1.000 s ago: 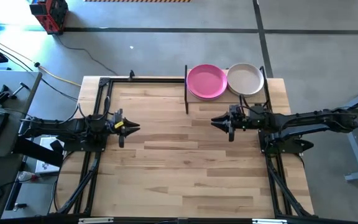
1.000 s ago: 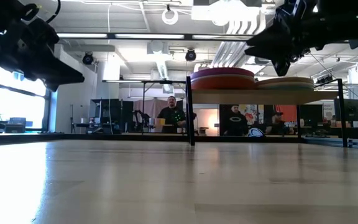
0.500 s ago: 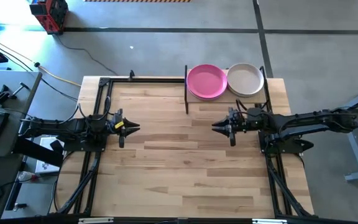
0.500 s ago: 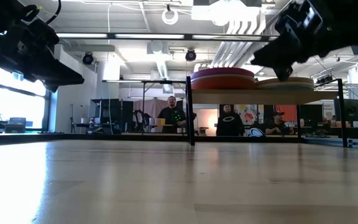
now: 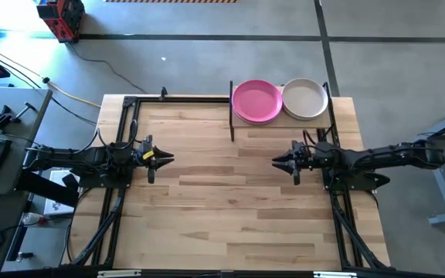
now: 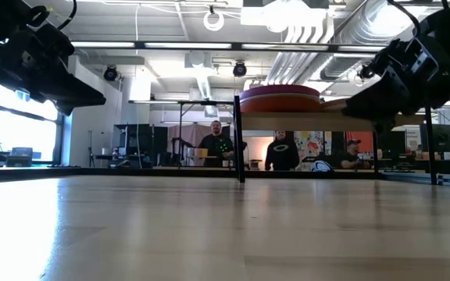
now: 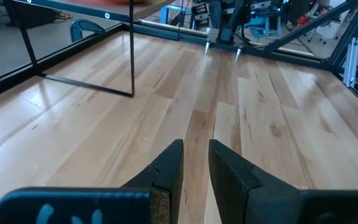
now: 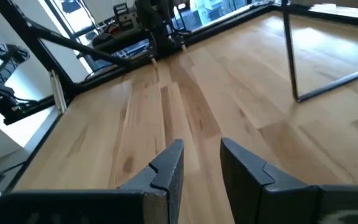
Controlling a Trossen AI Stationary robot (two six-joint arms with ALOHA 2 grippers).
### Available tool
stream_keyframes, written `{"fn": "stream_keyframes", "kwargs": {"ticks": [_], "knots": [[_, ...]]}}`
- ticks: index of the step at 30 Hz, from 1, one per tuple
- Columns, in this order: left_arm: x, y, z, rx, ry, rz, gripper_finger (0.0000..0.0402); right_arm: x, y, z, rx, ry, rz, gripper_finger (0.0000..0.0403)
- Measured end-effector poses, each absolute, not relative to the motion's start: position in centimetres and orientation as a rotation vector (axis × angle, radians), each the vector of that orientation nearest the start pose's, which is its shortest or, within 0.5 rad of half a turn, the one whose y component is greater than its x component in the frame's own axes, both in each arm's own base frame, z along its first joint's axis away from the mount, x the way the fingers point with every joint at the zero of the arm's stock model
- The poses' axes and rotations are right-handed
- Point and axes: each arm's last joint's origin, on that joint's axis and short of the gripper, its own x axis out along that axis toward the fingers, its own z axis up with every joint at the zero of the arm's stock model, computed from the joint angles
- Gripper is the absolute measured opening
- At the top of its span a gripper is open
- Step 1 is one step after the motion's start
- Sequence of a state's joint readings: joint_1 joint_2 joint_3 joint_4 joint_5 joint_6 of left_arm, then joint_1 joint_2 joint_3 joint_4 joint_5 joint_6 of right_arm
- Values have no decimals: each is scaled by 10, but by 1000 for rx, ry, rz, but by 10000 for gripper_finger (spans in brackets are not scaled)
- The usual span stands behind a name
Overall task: Place and stack plates onto a shelf
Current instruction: Return to Home Position
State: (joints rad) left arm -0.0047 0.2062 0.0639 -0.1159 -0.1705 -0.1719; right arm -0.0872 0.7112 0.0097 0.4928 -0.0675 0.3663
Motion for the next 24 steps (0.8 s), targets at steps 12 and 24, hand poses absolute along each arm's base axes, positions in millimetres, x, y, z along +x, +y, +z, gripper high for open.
{"fn": "stream_keyframes", "kwargs": {"ticks": [12,24], "knots": [[106,4,158,-149,238,185,65,124,-16,148,325,199,-110,89],[100,4,166,-158,138,177,65,111,-17,147,269,215,-136,89]]}}
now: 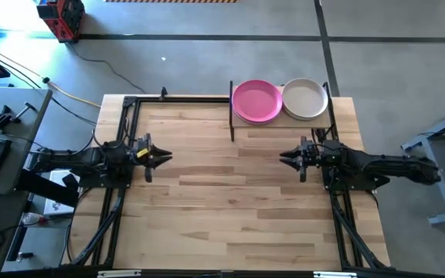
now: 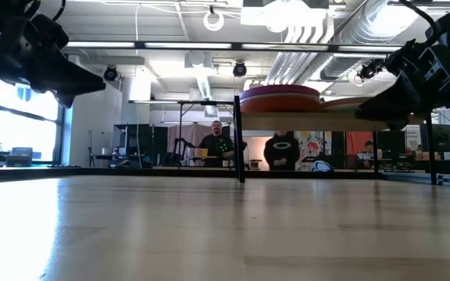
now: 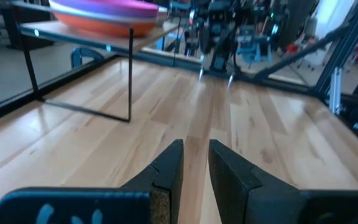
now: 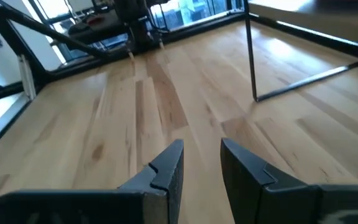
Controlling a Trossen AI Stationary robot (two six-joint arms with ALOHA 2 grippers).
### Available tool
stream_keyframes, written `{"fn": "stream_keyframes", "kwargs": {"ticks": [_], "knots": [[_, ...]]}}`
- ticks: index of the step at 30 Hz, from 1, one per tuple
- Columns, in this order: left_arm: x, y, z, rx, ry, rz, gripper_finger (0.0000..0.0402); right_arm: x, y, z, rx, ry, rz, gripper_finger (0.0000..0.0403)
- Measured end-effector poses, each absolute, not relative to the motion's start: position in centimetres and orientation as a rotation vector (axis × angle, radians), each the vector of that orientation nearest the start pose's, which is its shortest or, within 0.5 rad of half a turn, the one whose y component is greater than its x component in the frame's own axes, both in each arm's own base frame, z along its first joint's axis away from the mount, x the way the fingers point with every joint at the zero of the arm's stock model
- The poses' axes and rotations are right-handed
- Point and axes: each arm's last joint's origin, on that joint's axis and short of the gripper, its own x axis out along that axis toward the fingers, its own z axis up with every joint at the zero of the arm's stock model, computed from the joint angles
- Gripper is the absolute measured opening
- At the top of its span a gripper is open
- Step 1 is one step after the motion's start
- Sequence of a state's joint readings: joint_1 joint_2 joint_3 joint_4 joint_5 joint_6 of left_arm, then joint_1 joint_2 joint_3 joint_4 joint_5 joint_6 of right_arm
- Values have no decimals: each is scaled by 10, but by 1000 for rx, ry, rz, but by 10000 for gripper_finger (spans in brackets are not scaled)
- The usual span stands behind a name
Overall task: Place and stack plates onto a shelf
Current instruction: Return to Home Position
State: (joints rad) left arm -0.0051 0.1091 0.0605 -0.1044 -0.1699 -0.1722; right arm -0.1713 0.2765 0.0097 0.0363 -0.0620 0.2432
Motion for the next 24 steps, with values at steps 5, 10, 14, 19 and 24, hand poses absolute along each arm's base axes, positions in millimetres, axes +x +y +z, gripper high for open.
{"fn": "stream_keyframes", "kwargs": {"ticks": [5,10,14,19,24], "knots": [[97,4,170,-163,83,173,65,110,-19,147,242,212,-145,89],[94,4,173,-167,36,169,65,110,-19,147,224,215,-151,89],[93,4,174,-168,34,168,65,110,-19,147,227,215,-152,89],[93,4,174,-168,32,165,65,110,-19,147,253,214,-155,89],[93,4,174,-168,32,165,65,110,-19,147,323,209,-163,89]]}}
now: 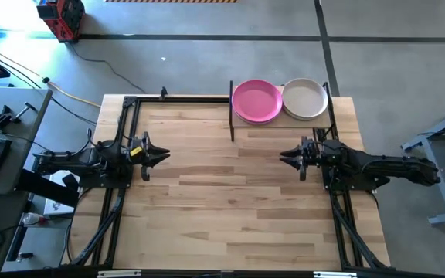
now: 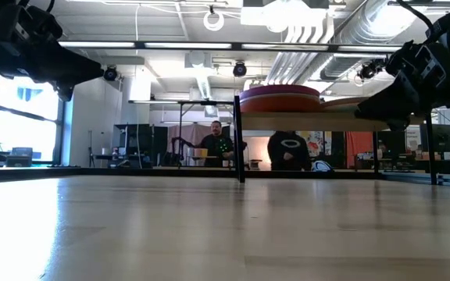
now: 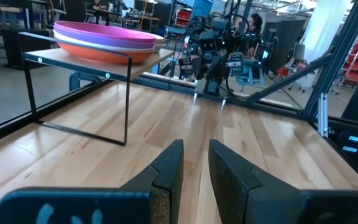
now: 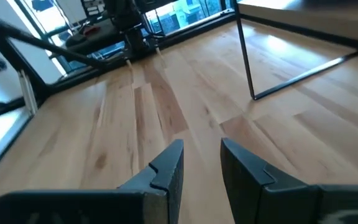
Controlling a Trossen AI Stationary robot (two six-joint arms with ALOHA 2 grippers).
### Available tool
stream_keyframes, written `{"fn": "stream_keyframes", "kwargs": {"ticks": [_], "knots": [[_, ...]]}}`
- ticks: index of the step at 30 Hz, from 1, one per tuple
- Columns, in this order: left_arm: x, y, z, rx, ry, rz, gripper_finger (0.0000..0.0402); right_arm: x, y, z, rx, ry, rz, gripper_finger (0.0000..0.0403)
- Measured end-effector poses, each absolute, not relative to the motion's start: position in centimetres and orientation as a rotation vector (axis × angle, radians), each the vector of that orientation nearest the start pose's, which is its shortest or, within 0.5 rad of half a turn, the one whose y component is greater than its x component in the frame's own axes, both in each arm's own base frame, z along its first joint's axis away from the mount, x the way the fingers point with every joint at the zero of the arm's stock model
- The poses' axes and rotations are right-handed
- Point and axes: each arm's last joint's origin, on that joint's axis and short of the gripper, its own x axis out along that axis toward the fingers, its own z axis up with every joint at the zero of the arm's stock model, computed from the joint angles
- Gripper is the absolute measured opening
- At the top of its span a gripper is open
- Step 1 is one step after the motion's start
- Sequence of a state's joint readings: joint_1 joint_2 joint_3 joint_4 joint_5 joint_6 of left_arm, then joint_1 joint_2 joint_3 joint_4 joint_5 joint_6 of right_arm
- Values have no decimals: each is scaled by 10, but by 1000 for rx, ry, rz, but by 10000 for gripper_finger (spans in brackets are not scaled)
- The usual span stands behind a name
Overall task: Place and stack plates onto a shelf
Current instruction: Return to Home Position
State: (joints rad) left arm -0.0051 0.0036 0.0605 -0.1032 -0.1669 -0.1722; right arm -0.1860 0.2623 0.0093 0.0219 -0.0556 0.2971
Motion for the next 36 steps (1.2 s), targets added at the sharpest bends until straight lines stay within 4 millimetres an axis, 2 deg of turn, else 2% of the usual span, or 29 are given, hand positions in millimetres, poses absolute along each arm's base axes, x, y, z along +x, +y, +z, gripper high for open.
{"fn": "stream_keyframes", "kwargs": {"ticks": [10,36], "knots": [[93,4,174,-168,33,165,65,110,-19,146,435,200,-175,89],[93,4,174,-168,33,165,65,110,-19,146,437,201,-175,89]]}}
